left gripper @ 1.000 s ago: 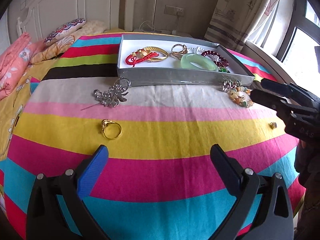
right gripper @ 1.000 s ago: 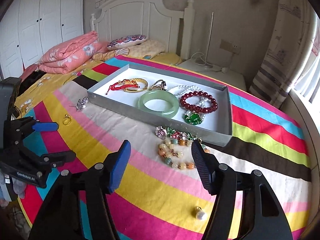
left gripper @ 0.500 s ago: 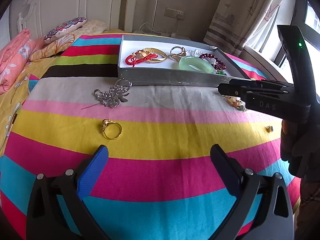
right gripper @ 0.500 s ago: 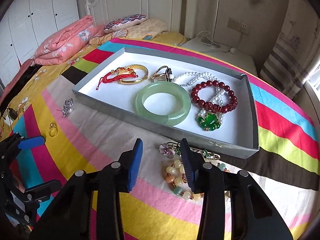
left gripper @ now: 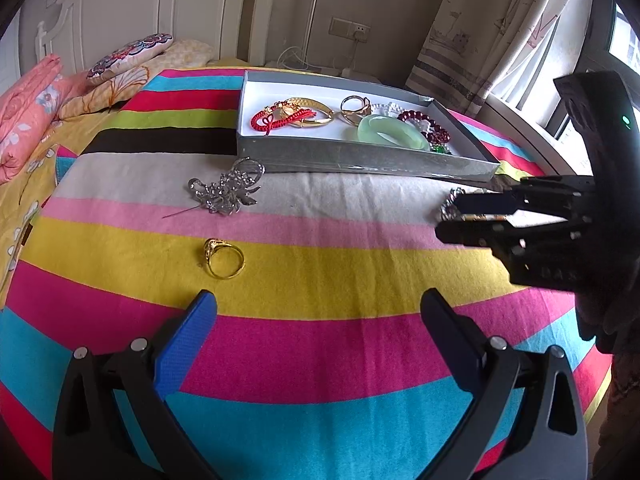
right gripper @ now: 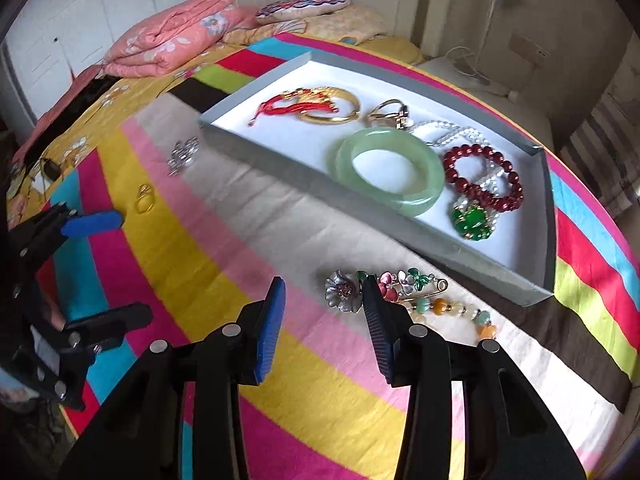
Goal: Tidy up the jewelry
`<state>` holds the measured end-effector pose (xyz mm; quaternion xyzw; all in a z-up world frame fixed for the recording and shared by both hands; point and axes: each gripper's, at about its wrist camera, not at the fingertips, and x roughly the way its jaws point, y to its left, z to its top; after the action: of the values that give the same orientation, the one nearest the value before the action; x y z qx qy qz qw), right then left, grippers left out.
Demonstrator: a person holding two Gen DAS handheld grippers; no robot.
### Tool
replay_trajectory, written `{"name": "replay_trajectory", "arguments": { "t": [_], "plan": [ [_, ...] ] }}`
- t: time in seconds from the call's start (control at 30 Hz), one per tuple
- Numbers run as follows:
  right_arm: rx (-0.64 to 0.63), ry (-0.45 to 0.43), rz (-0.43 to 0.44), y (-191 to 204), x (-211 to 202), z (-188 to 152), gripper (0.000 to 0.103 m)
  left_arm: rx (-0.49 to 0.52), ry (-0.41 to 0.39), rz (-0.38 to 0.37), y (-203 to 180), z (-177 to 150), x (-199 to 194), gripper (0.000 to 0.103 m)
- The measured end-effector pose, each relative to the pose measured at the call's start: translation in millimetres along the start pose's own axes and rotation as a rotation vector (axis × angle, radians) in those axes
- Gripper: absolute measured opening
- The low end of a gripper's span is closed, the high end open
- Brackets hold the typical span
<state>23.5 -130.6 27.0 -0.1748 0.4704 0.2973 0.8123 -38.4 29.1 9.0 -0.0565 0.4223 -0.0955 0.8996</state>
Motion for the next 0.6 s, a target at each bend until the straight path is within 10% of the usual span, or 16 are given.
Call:
{"name": "replay_trajectory", "arguments": {
  "t": [0.2,0.37,0.6],
  "plan": [
    [-0.085,-0.047,0.059,25,-24,-31,0.041,-0.002,-0.001,-0.001,0,0,0,0.101],
    [0.056,-0.202,-0.014,7,-49,-42,0.041,0.01,0.005,0.012,-2,0,2,0.101],
    [0.26,-0.19,-0.129,-30,-26,-22,0.055,0.015,0.007,0.018,-3,0,3,0.101]
  ]
}}
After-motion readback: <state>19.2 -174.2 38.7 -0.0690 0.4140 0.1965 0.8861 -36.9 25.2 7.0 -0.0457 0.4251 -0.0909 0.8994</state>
